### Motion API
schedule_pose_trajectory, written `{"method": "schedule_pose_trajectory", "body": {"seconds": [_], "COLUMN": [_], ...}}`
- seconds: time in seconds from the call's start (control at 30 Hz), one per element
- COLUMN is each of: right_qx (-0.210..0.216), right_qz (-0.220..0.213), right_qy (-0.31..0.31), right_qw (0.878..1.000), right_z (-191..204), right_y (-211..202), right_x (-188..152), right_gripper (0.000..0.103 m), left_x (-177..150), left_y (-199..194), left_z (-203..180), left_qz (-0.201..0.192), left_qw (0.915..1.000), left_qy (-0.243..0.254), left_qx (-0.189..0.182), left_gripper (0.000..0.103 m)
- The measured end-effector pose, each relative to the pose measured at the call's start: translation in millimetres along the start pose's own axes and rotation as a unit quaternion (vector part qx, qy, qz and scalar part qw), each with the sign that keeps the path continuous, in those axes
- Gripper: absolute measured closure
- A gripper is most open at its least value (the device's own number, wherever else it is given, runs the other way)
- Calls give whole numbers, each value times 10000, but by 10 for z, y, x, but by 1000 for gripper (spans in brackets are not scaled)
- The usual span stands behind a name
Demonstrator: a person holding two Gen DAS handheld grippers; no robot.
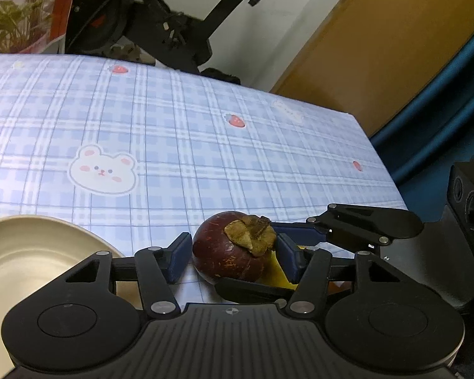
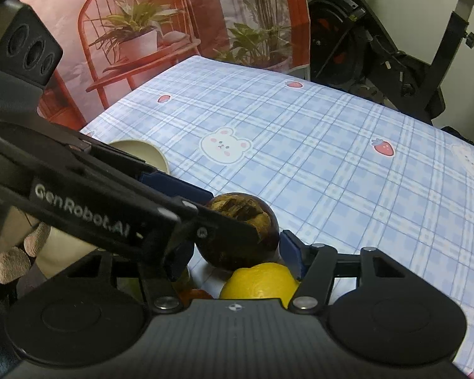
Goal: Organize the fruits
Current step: 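Carry the mangosteen with the left gripper and lower it onto the cream plate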
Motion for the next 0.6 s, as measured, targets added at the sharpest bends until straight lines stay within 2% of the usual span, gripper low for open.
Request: {"method": "schedule_pose_trajectory", "body": {"seconds": [0.33,0.6], "right_qx": [-82,97], "right_qz": [-261,-361], "right_qy": [-105,-378], "right_qw": [9996,9986], "right_z": [181,524], "right_y": [-213,-185], "right_x": [135,300], "right_gripper": [41,41], "left_x": [80,32], "left_y": [-407,-835], "left_z": [-60,175], "left_qz": [-341,-520], "left_qw": [9994,9984], "left_qy": [79,10], "left_qx": [2,236], "left_gripper": [42,43]}}
Point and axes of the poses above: each gripper's, at about its wrist camera, not at the fingertips, and y roughly the way its jaws point, z to its left, x to its top, the point moved 2 cm from there along y, roughly the way its jaws point, and after that the axes turned 2 degrees about -z, right-handed, at the moved point
